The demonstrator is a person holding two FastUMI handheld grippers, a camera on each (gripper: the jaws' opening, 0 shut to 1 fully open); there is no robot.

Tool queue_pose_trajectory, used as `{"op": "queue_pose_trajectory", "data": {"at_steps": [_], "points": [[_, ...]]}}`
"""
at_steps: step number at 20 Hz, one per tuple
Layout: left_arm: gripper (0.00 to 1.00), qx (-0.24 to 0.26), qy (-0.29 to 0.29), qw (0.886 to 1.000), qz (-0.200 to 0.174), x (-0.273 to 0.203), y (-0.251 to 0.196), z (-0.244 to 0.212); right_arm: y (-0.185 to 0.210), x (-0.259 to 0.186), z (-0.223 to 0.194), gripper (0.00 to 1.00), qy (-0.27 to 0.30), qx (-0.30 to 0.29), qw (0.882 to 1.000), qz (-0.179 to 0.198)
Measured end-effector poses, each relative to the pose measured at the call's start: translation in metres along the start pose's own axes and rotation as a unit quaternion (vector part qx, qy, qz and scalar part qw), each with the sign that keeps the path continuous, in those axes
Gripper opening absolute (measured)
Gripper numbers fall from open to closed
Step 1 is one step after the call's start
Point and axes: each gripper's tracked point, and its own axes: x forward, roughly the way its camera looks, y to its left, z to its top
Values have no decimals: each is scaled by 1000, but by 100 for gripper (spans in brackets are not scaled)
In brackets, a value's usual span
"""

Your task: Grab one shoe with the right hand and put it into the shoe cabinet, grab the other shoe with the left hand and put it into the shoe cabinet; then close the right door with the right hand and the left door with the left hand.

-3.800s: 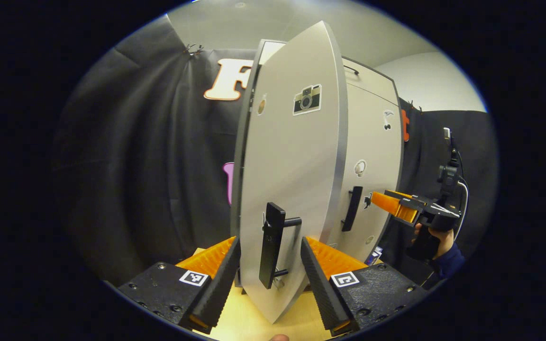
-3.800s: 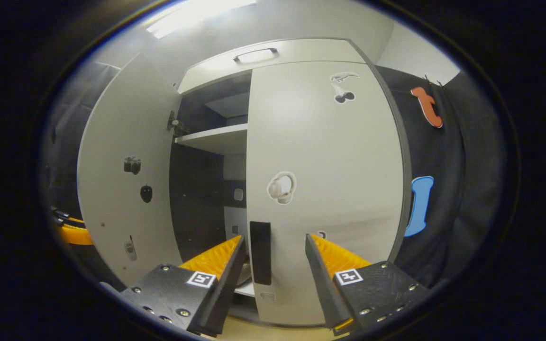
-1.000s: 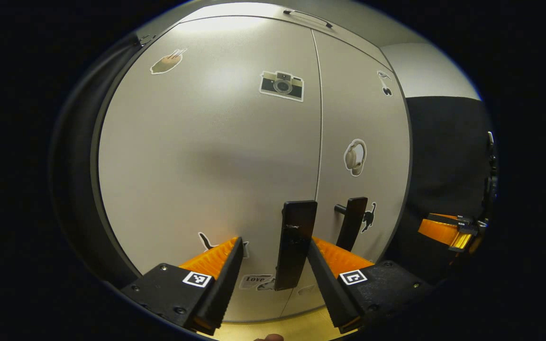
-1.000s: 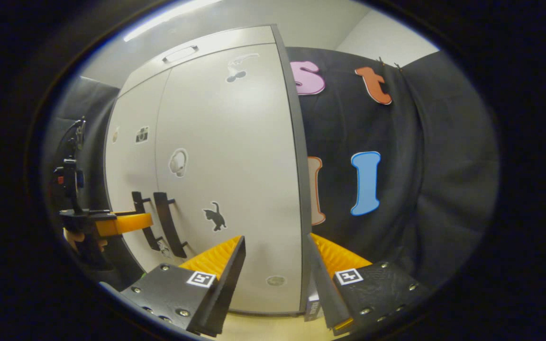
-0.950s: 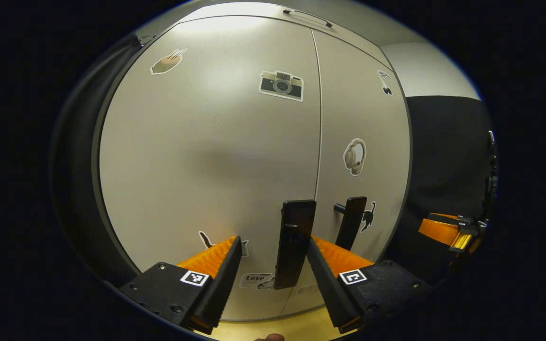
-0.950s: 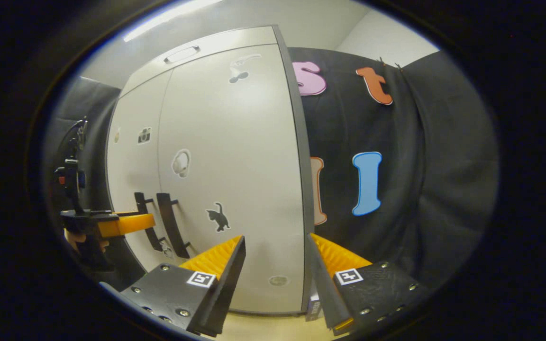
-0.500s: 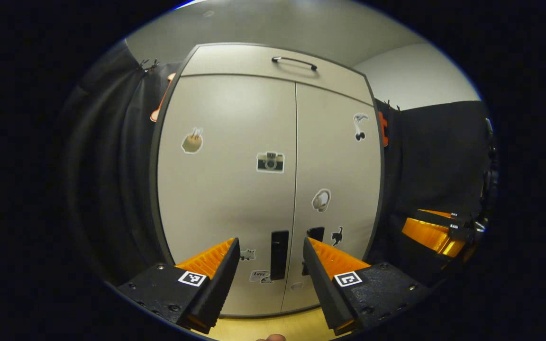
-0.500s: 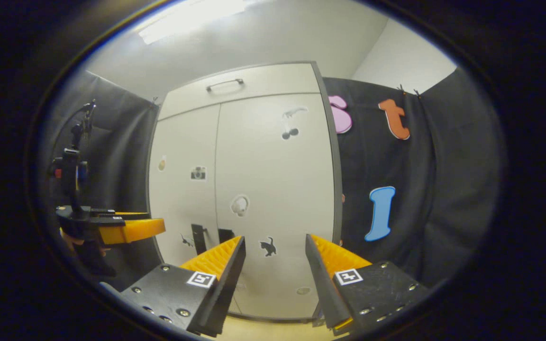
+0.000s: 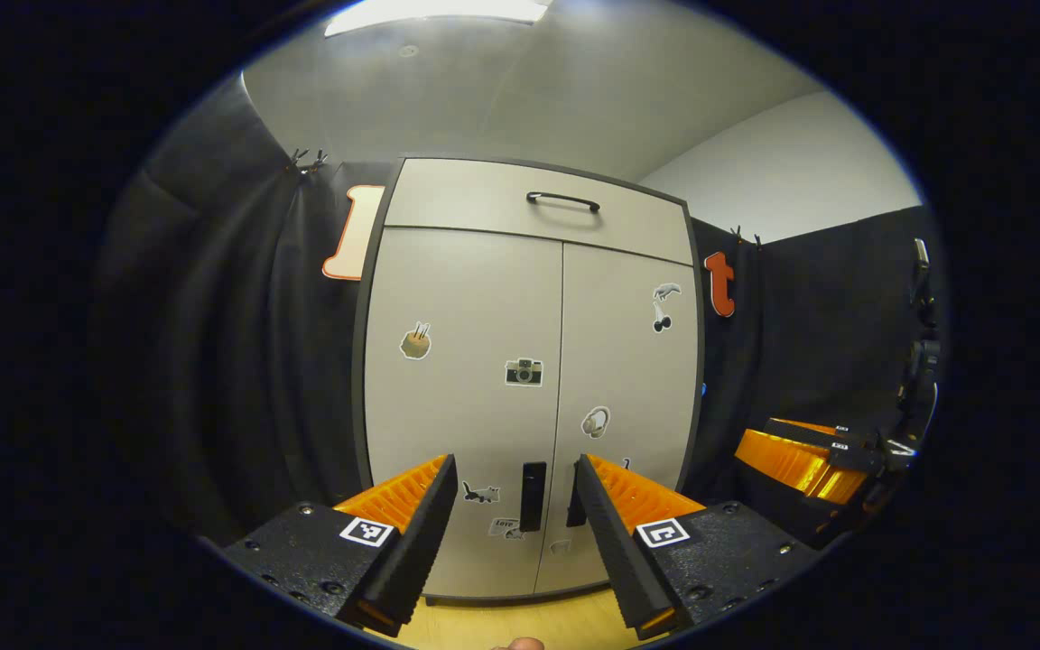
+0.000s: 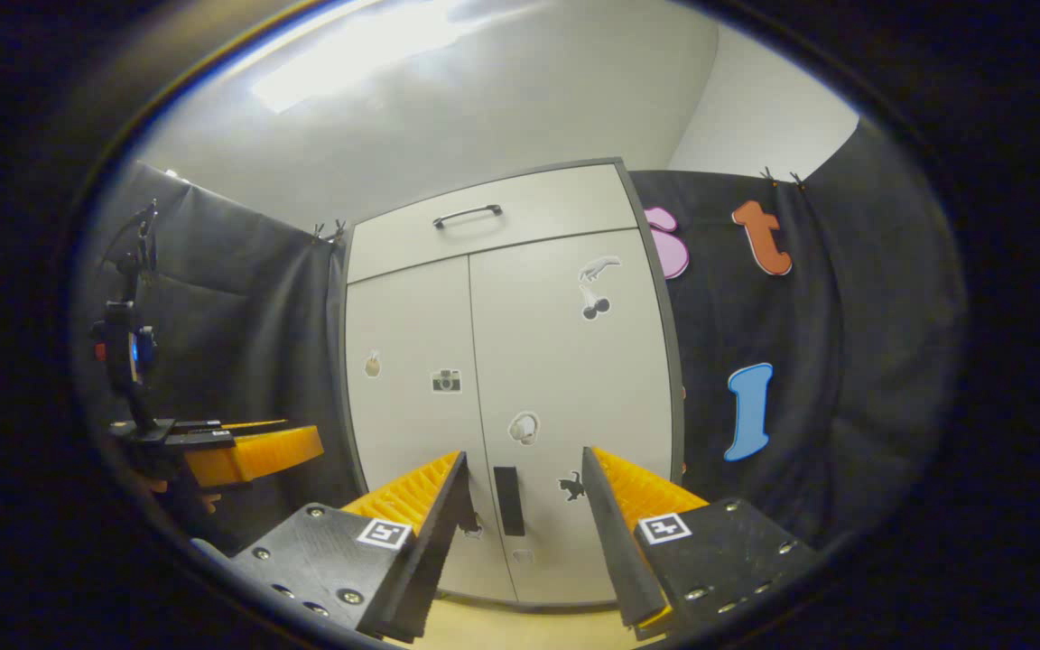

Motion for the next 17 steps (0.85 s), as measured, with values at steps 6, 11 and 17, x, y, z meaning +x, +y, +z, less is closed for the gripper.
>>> {"op": "queue_pose_trajectory", "data": {"at_steps": [6, 11, 17], "points": [[82, 10, 5, 1000, -6, -12, 7, 1, 4, -18, 1, 76, -9, -10, 1000, -23], [83, -2, 18, 1000, -21, -6, -3, -9, -5, -26, -1, 76, -3, -16, 999, -37], [83, -1, 10, 1000, -8, 12, -41, -11, -47, -30, 5, 73, -6, -29, 999, -29]]}}
